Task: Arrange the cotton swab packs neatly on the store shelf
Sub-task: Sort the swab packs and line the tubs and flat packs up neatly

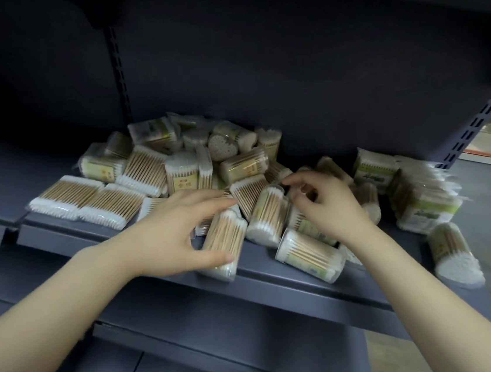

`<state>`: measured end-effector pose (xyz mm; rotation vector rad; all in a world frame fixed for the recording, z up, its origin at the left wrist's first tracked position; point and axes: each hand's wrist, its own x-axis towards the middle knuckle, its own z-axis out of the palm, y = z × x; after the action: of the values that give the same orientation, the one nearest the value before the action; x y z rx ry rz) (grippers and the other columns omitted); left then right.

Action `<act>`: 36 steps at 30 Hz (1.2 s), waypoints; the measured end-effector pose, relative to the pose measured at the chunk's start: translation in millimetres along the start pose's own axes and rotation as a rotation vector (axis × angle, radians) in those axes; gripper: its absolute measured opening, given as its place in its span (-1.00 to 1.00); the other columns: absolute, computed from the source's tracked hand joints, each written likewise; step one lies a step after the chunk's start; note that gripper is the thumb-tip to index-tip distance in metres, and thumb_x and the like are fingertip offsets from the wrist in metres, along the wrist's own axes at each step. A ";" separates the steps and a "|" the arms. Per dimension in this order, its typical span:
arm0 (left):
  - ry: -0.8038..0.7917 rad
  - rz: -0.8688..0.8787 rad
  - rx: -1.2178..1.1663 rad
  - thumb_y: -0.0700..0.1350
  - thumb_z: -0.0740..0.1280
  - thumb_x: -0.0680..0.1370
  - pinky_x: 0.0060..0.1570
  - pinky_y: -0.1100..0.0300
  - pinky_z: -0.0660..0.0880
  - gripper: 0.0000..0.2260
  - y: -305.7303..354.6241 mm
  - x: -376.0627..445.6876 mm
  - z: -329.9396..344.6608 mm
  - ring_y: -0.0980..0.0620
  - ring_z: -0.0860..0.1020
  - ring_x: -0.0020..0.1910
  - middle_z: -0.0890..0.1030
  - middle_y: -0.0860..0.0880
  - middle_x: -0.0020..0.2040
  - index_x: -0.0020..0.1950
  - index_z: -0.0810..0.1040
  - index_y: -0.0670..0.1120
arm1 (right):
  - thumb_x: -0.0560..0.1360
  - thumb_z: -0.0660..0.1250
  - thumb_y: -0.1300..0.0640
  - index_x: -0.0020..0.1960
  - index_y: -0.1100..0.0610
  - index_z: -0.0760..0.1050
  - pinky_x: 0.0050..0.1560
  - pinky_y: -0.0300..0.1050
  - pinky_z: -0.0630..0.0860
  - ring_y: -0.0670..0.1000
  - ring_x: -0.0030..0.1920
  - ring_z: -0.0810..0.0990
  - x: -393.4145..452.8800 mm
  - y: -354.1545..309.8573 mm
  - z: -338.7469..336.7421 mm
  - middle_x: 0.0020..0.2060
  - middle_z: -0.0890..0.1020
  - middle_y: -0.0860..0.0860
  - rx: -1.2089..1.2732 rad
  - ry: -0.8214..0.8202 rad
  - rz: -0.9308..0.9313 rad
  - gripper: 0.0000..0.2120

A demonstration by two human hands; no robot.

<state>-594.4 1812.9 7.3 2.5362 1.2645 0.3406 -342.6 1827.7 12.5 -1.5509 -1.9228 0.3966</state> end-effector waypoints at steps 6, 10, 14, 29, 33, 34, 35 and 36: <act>-0.065 -0.007 0.063 0.46 0.15 0.19 0.28 0.46 -0.16 -0.06 0.7 -3.0 6.3 0.37 -0.08 0.33 0.03 0.25 0.48 0.50 -0.04 0.18 | 0.49 0.27 0.18 0.13 0.00 0.54 -0.13 -0.49 0.35 -0.17 -0.10 0.50 -9.7 -8.9 7.0 -0.02 0.53 -0.13 -0.014 -0.030 -0.108 -0.76; -0.086 -0.042 0.084 0.20 0.41 0.37 0.30 0.42 -0.11 -0.10 5.9 -2.8 6.6 0.19 -0.04 0.45 0.02 0.20 0.49 0.52 -0.07 0.08 | 0.50 0.27 0.17 0.14 0.00 0.53 -0.03 -0.34 0.33 -0.13 0.05 0.46 -13.6 -14.7 10.6 0.01 0.50 -0.14 -0.016 -0.058 -0.121 -0.76; -0.097 -0.054 0.096 0.18 0.42 0.37 0.34 0.38 -0.06 -0.08 9.0 -2.3 9.5 0.14 0.00 0.45 0.02 0.14 0.50 0.53 -0.09 0.05 | 0.50 0.27 0.17 0.12 -0.01 0.54 -0.09 -0.51 0.33 -0.10 0.01 0.49 -13.4 -14.5 6.3 0.03 0.55 -0.09 -0.003 -0.033 -0.115 -0.77; 0.063 0.106 -0.073 0.26 0.37 0.36 0.31 0.29 0.16 -0.11 107.0 41.9 2.5 0.14 0.14 0.40 0.11 0.14 0.44 0.53 -0.04 0.06 | 0.45 0.23 0.32 -0.03 0.00 0.56 -0.12 -0.33 0.42 -0.05 -0.07 0.55 -42.1 38.7 -85.1 -0.08 0.60 -0.10 -0.007 0.312 0.125 -0.72; 0.041 0.166 -0.076 0.27 0.36 0.36 0.35 0.15 0.21 -0.09 142.7 73.3 30.0 0.07 0.17 0.43 0.11 0.07 0.46 0.53 -0.04 0.00 | 0.44 0.19 0.35 0.03 0.04 0.56 -0.17 -0.30 0.35 -0.03 -0.12 0.51 -66.5 58.1 -106.5 -0.04 0.60 -0.01 -0.061 0.367 0.221 -0.69; 0.025 0.177 -0.073 0.28 0.36 0.36 0.35 0.15 0.21 -0.09 150.1 80.2 37.2 0.05 0.17 0.43 0.12 0.06 0.47 0.53 -0.03 -0.01 | 0.44 0.17 0.36 0.04 0.06 0.56 -0.16 -0.28 0.34 -0.02 -0.13 0.51 -72.4 62.3 -110.6 -0.04 0.59 0.02 -0.056 0.379 0.251 -0.67; 0.008 0.188 -0.069 0.29 0.36 0.36 0.35 0.14 0.21 -0.09 157.2 86.3 44.1 0.04 0.17 0.43 0.12 0.05 0.47 0.53 -0.02 -0.02 | 0.43 0.16 0.38 0.04 0.05 0.55 -0.15 -0.26 0.34 0.00 -0.13 0.51 -78.0 66.2 -113.7 -0.04 0.59 0.04 -0.053 0.380 0.272 -0.66; -0.006 0.199 -0.064 0.30 0.35 0.36 0.36 0.13 0.21 -0.10 163.9 92.1 50.6 0.02 0.19 0.43 0.14 0.04 0.47 0.53 0.00 -0.03 | 0.42 0.15 0.39 0.04 0.05 0.54 -0.13 -0.25 0.35 0.01 -0.12 0.51 -82.8 70.0 -115.9 -0.04 0.58 0.05 -0.057 0.377 0.289 -0.64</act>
<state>-402.6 1785.3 25.9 2.6110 0.9840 0.4095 -206.3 1749.7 35.6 -1.8007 -1.4396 0.1535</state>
